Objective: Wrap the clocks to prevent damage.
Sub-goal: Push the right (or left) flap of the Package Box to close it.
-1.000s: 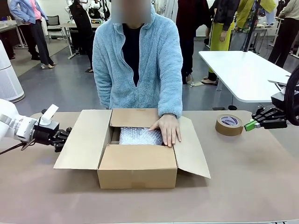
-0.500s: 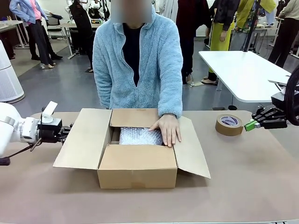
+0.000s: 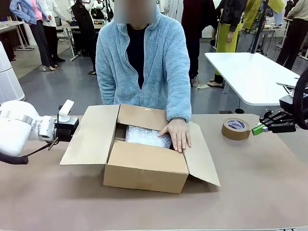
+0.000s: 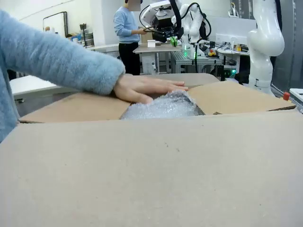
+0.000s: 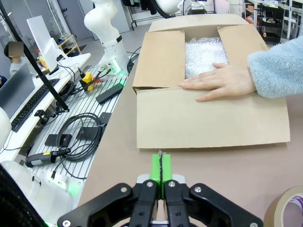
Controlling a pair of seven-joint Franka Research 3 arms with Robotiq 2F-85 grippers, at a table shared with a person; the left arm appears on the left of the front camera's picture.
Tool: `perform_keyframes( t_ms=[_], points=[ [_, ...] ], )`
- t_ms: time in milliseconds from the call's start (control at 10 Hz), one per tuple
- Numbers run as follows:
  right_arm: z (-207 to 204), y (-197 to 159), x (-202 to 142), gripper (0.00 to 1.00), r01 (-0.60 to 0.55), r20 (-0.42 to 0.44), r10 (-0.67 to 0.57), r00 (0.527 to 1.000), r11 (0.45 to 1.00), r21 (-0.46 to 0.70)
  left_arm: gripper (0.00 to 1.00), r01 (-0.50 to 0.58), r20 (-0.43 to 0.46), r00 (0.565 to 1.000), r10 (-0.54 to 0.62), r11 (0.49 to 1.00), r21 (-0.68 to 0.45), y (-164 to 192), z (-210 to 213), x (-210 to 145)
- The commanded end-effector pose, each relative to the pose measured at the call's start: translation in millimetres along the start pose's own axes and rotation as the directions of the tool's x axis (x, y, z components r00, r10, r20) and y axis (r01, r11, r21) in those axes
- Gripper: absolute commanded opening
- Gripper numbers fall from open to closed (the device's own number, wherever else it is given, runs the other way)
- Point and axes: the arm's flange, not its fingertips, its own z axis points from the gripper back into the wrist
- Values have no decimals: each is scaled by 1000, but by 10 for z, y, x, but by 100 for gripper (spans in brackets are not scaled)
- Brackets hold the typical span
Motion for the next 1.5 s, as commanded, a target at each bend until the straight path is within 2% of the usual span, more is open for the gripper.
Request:
perform_keyframes(
  t_ms=[0,600,900,1400],
  points=[
    [-8,-1,5,1,-2,-1,2,1000,1000,0,0,52,19,998,-53,998,19,-39,-63,127],
    [-8,-1,5,1,-2,-1,2,1000,1000,0,0,73,-2,997,-72,997,13,-90,27,276],
    [-8,-1,5,1,-2,-1,2,1000,1000,0,0,113,-5,994,-113,994,-2,-145,-3,465],
    [-8,-1,5,1,-2,-1,2,1000,1000,0,0,92,-7,996,-92,996,-12,-95,-218,325]
  ],
)
